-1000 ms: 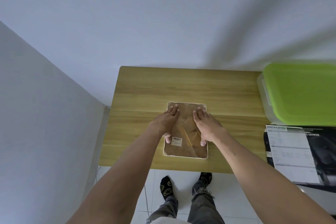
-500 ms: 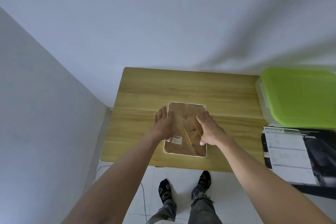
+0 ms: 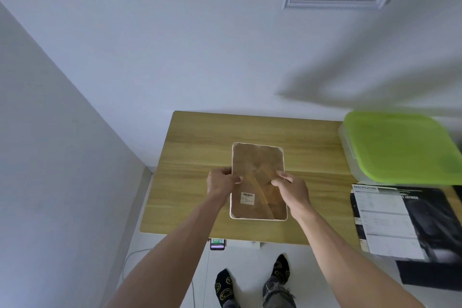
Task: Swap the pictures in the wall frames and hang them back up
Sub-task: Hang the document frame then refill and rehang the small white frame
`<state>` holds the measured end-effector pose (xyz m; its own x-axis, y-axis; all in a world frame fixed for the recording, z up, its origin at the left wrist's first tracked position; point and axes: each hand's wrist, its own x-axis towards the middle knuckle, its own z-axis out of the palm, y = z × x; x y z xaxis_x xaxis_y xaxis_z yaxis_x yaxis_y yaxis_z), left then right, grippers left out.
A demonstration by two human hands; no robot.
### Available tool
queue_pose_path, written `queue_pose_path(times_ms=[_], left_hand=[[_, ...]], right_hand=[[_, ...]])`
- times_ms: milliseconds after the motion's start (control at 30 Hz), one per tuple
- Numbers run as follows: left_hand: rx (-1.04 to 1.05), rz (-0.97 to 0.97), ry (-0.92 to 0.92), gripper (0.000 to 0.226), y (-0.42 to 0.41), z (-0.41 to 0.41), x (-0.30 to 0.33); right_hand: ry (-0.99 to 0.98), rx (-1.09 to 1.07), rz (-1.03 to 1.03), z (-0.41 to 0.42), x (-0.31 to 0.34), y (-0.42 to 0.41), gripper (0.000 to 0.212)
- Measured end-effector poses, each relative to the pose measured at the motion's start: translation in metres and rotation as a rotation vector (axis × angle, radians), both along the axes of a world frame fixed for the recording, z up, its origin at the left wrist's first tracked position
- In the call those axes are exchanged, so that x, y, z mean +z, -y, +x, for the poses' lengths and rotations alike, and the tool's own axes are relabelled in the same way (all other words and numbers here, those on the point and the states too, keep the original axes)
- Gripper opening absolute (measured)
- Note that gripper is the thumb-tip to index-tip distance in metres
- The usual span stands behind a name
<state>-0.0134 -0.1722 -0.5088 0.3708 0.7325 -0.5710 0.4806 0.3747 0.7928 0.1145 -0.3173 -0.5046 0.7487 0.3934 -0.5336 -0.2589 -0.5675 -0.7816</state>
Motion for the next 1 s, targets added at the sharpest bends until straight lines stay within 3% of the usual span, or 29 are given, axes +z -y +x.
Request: queue_pose_path(times_ms=[167,333,433,533,633,733,867,1000], left_hand=[[-0.038,0.027,0.108,0.045,-0.003,0.011,0.032],[-0.129,0.218,0.254,0.030,0.009,0.027,0.081],[-0.108,0.403,0.222,0.033,0.020,0.036,0.113],[-0.118,0.567,0.206,0.010,0.038,0.051,0.136],[-0.163,0.697,0.168,0.037,0.054,0.070,0.143],[-0.225,0.833,0.128,0.011,0.077,0.091,0.151],[-0.344,0.908,0.119,0.031,0.111,0.116,0.168],[-0.507,1.213,0.131,0.042,0.136,0.133,0.182]], right_hand=[[0.107,0.001,0.111,0.013,0.034,0.003,0.042],[0.262,0.064,0.109,0.028,0.073,-0.001,0.045],[0.332,0.132,0.171,0.035,0.107,-0.014,0.043],[0.308,0.152,0.290,0.043,0.146,-0.023,0.041],[0.276,0.130,0.375,0.056,0.173,-0.027,0.044],[0.257,0.048,0.427,0.073,0.196,-0.010,0.045],[0.257,-0.049,0.481,0.103,0.217,0.025,0.029],[0.307,0.002,0.477,0.137,0.230,0.063,0.017]])
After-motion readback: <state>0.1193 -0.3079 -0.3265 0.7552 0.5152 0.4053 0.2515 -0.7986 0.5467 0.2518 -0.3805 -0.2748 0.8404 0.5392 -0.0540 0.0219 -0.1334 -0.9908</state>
